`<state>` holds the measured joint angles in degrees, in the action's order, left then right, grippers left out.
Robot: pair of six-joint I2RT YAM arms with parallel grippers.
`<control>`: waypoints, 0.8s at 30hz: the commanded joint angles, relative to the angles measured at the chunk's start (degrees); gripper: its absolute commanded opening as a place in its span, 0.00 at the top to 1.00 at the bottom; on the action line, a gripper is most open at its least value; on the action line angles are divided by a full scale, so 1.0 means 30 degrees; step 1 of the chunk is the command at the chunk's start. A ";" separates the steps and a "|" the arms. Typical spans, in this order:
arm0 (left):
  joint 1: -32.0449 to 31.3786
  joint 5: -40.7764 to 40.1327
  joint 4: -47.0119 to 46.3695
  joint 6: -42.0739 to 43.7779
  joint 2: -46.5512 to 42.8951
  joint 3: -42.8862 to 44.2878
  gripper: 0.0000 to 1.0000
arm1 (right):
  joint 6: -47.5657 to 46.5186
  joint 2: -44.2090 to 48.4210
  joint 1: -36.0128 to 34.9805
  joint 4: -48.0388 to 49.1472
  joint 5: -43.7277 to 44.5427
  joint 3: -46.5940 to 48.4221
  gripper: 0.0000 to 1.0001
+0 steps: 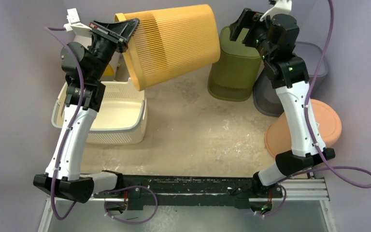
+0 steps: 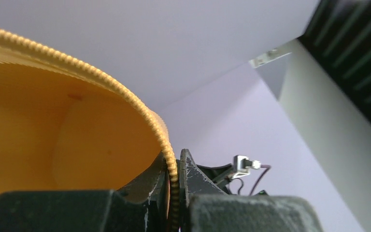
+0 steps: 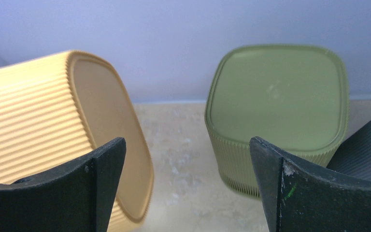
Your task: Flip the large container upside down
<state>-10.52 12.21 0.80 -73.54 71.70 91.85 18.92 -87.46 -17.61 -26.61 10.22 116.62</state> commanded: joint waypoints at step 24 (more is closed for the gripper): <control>-0.8893 -0.3571 -2.4513 -1.0321 0.3552 -1.4931 1.00 | -0.3358 -0.0083 0.0537 0.0688 -0.0231 0.5597 0.00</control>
<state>-36.18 6.94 -44.53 -93.58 80.31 47.64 11.22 -89.97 -15.86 -26.98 12.29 131.22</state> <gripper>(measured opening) 0.041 0.998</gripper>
